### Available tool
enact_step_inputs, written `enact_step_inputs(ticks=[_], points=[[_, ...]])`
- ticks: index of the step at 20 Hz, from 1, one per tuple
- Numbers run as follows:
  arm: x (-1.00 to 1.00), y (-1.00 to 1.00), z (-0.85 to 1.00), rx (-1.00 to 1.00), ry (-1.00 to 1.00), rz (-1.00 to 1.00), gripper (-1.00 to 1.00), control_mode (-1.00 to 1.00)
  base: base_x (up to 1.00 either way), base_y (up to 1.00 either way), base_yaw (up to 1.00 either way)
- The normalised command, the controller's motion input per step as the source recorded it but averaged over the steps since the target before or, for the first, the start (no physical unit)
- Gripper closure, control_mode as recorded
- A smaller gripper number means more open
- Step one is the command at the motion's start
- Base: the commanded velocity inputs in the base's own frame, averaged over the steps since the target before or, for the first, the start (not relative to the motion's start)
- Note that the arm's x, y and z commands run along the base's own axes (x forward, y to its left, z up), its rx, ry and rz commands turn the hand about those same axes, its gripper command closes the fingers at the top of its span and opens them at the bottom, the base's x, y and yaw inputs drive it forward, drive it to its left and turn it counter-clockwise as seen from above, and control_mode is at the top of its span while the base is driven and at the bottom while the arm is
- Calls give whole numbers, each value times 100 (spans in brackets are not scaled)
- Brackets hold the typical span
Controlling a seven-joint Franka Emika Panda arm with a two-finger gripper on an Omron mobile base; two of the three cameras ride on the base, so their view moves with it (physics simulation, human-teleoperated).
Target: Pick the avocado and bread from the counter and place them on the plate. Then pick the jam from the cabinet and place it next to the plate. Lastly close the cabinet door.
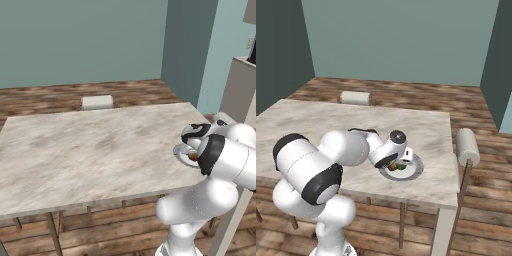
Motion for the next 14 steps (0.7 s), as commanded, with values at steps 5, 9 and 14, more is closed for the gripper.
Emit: enact_step_inputs(ticks=[5, 9, 14], points=[[0, 1, -7, 0, -1, 2, 100, -100, 0, 0, 0], [-2, 14, -7, -2, 0, 2, -100, -100, 0, 0, 0], [-19, 8, 0, -2, 0, 0, -100, -100, 0, 0, 0]])
